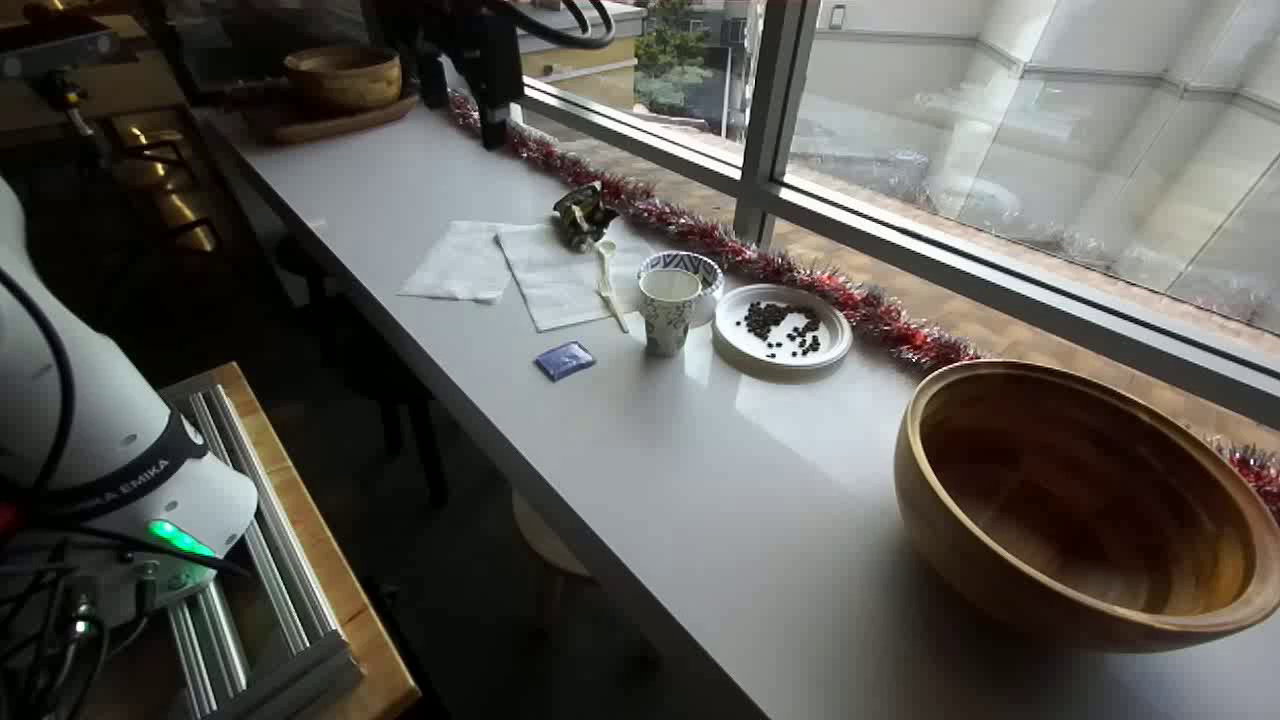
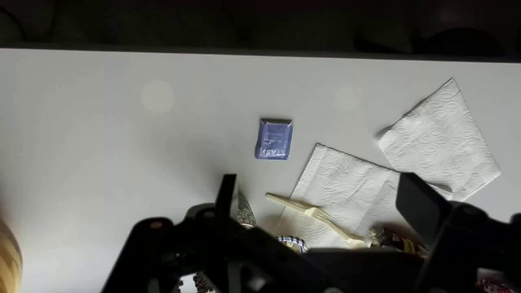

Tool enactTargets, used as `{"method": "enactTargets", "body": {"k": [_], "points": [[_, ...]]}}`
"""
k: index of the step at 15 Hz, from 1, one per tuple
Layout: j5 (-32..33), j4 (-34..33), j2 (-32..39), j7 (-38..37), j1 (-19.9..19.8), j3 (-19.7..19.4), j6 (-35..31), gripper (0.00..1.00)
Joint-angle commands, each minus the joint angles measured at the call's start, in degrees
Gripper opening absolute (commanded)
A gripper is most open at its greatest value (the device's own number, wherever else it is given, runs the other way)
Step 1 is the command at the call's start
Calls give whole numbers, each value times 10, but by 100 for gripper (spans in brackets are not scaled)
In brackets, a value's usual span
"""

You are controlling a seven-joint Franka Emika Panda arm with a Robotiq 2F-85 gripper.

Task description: Use the spoon to put some of the contents of the black packet into the white plate with blue markings

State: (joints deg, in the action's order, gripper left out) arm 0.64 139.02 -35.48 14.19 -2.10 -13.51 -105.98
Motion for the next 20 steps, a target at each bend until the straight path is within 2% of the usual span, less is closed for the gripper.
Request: {"method": "enactTargets", "body": {"k": [1,10,12,15,20], "points": [[-6,-1,2,5,-11,9,1,100],[-6,-1,2,5,-11,9,1,100],[16,-26,39,47,5,13,-3,100],[10,-61,104,119,35,18,-11,100],[2,-111,222,231,71,37,-81,100]]}}
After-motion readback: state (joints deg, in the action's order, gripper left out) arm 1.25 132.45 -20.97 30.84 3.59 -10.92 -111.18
